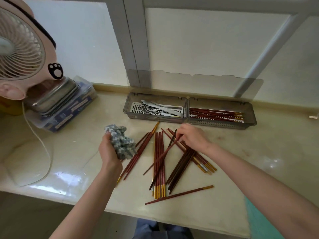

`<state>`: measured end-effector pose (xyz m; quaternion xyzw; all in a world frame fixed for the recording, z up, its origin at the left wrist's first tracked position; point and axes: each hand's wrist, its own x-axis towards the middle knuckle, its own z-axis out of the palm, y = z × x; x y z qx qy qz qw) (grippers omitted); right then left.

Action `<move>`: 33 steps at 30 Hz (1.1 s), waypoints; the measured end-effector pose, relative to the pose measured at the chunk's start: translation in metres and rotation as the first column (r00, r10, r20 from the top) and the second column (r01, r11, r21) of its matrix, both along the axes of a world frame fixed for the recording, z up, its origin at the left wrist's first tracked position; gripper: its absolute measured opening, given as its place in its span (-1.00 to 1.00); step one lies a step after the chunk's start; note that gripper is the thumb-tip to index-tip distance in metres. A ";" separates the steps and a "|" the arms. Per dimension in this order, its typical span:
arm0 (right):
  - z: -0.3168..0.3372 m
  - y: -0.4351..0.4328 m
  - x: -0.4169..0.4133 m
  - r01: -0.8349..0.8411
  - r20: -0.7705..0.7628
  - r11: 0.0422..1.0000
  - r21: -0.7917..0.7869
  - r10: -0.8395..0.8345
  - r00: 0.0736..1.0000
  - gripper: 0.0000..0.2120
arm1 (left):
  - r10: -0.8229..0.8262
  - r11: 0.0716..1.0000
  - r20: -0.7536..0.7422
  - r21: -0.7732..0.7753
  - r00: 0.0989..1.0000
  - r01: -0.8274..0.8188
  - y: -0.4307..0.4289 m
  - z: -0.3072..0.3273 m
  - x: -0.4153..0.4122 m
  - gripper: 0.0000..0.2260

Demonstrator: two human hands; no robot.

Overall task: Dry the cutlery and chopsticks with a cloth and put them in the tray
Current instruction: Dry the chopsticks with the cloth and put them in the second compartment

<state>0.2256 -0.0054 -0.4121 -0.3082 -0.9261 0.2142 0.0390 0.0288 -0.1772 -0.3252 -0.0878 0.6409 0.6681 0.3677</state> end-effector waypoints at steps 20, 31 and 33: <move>-0.041 -0.032 -0.104 -0.448 0.200 0.820 0.355 0.401 0.894 -0.71 | 0.228 0.974 0.042 -0.023 0.973 -0.227 -0.059 -0.019 -0.043 -0.71; -0.042 -0.032 -0.105 -0.563 0.190 0.730 0.388 0.534 0.824 -0.80 | 0.261 0.965 0.111 -0.061 0.959 -0.256 -0.062 -0.017 -0.036 -0.75; -0.033 -0.029 -0.103 -0.541 0.134 0.749 0.383 0.534 0.835 -0.78 | 0.249 0.968 0.121 -0.065 0.961 -0.243 -0.062 -0.016 -0.036 -0.77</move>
